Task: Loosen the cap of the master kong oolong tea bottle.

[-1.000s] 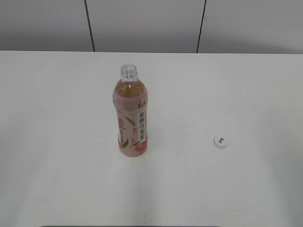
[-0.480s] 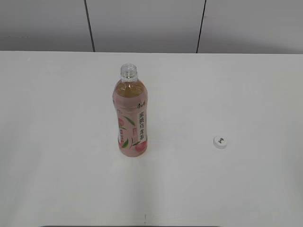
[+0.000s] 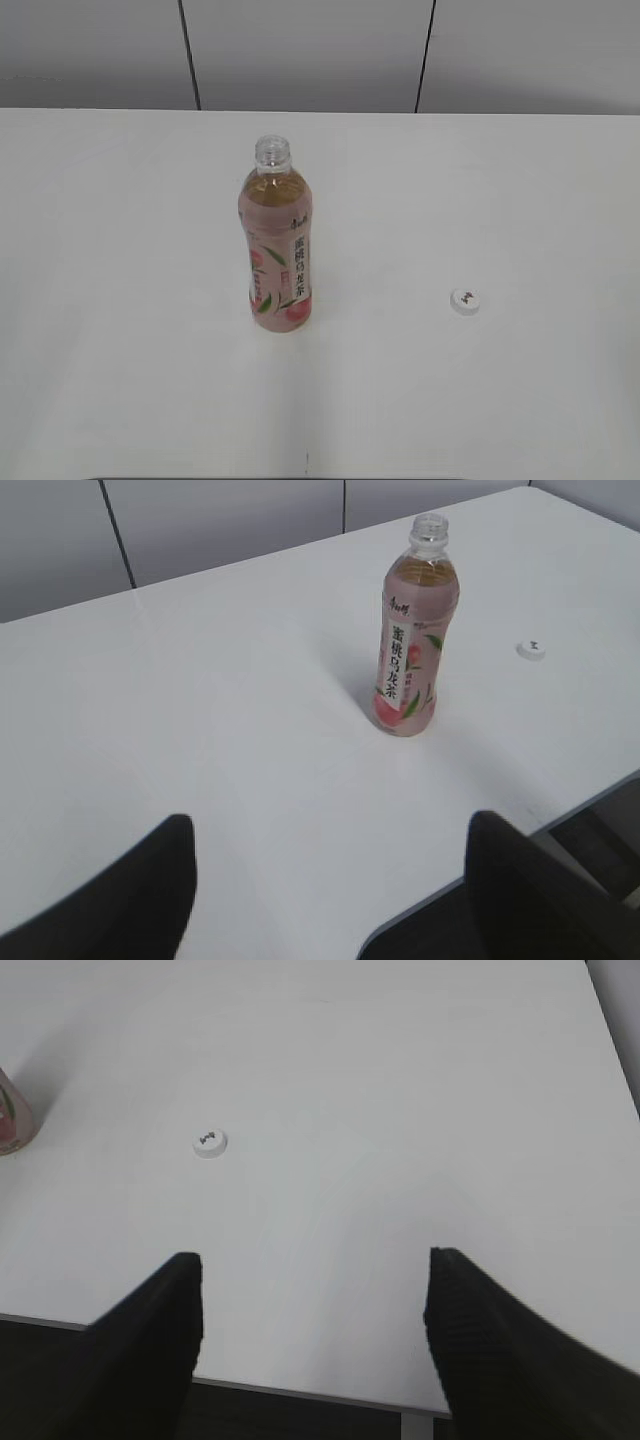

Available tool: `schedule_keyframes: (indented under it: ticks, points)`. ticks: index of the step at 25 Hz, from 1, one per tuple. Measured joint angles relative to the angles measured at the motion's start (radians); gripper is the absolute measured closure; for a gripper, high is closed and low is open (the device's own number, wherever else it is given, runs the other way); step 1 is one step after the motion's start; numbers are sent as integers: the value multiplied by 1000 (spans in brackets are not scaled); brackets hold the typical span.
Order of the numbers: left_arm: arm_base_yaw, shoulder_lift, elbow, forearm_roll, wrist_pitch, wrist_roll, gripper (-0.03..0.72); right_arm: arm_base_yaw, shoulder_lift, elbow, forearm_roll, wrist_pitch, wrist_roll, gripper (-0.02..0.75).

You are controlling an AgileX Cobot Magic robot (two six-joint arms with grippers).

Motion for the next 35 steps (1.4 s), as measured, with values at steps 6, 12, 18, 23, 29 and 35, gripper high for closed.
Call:
schedule_keyframes:
  ticks: [6, 12, 18, 23, 29, 35]
  points:
    - [0, 0, 0, 3, -1, 0, 188, 0, 0, 0, 0, -2, 0, 214]
    - [0, 0, 0, -2, -1, 0, 197, 0, 0, 0, 0, -4, 1, 217]
    - [47, 0, 0, -2, -1, 0, 197, -5, 0, 0, 0, -6, 1, 216]
    - [268, 0, 0, -1, -1, 0, 199, -127, 0, 0, 0, -6, 1, 216]
    - [440, 0, 0, -1, -1, 0, 202, -258, 0, 0, 0, -6, 2, 216]
    - [441, 0, 0, -3, -1, 0, 208, -260, 0, 0, 0, -6, 2, 217]
